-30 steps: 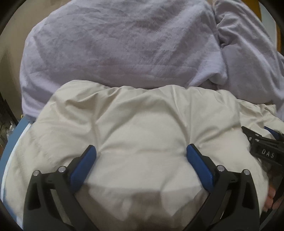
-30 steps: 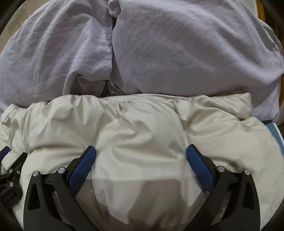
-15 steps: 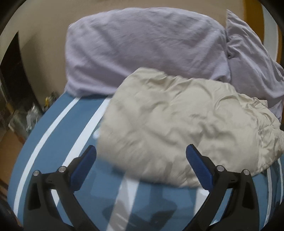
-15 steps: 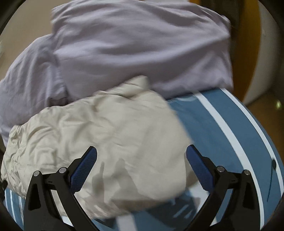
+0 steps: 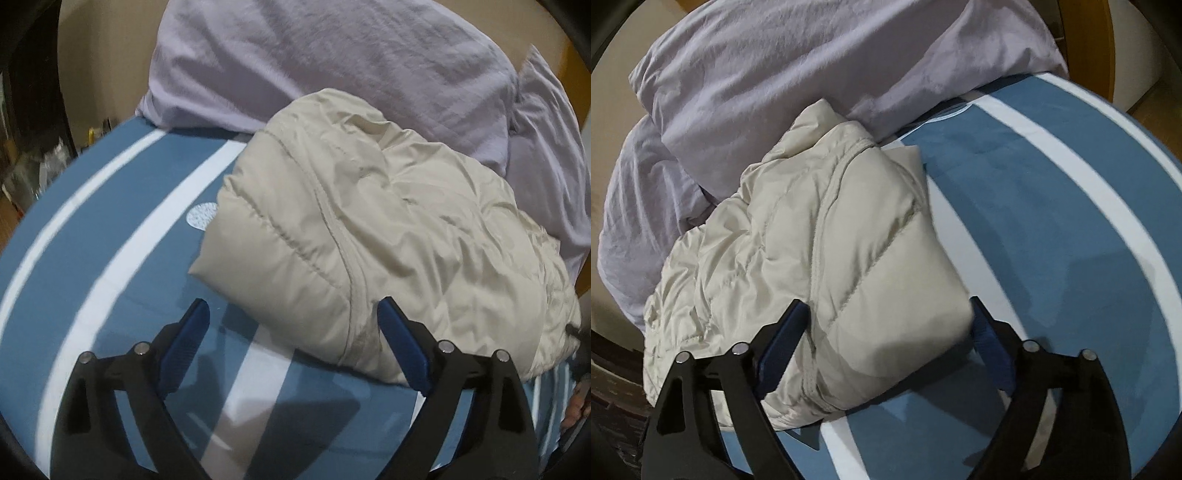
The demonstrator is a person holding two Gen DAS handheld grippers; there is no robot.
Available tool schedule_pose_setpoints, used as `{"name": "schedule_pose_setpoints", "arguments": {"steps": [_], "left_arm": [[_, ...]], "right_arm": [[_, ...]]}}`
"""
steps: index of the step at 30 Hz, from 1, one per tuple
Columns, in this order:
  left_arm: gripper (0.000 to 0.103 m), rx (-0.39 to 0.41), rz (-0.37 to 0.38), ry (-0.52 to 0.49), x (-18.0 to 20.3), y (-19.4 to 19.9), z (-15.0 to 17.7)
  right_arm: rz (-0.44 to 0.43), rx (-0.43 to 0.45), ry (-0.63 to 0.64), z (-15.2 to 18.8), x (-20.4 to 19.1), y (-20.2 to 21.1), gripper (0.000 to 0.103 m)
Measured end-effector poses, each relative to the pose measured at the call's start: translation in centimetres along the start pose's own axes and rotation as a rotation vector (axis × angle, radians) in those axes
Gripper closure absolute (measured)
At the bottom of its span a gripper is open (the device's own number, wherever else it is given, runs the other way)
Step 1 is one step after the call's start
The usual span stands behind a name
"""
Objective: Fold large clothes
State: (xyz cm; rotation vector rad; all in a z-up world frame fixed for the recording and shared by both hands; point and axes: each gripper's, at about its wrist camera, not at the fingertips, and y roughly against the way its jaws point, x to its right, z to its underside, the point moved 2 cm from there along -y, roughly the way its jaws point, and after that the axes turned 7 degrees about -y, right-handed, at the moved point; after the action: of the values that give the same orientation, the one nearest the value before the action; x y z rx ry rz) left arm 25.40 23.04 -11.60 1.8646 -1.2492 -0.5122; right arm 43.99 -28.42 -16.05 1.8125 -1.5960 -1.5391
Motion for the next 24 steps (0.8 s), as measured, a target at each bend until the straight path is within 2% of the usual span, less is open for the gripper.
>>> {"name": "schedule_pose_setpoints", "arguments": {"steps": [3,10,13,15,17,19,24], "left_arm": [[0.015,-0.004,0.035,0.058,-0.6,-1.0,-0.3],[0.031,0.032,0.071,0.111,-0.9,-1.7,-1.7],[0.043,0.048,0.086,0.132,-1.1,-1.7,-1.9],[0.049,0.062,0.091,0.137,-1.1,-1.5,-2.1],[0.055,0.071,0.095,0.141,-1.2,-1.2,-2.2],[0.062,0.078,0.103,0.145,-1.3,-0.8,-2.2],[0.066,0.089,0.117,0.129,-1.5,0.6,-2.2]], "right_arm": [[-0.027,-0.006,-0.013,0.1,-0.1,-0.4,0.022],[-0.069,0.011,-0.039,0.1,0.1,-1.2,0.027],[-0.085,0.032,-0.038,0.2,0.1,-1.1,0.041],[-0.088,0.058,-0.01,0.3,-0.3,-0.7,0.055],[-0.09,0.074,0.01,0.4,-0.7,-0.2,0.062],[-0.098,0.087,0.013,0.5,-0.9,0.2,0.066],[-0.133,0.095,-0.003,1.0,-0.8,1.4,0.07]]}}
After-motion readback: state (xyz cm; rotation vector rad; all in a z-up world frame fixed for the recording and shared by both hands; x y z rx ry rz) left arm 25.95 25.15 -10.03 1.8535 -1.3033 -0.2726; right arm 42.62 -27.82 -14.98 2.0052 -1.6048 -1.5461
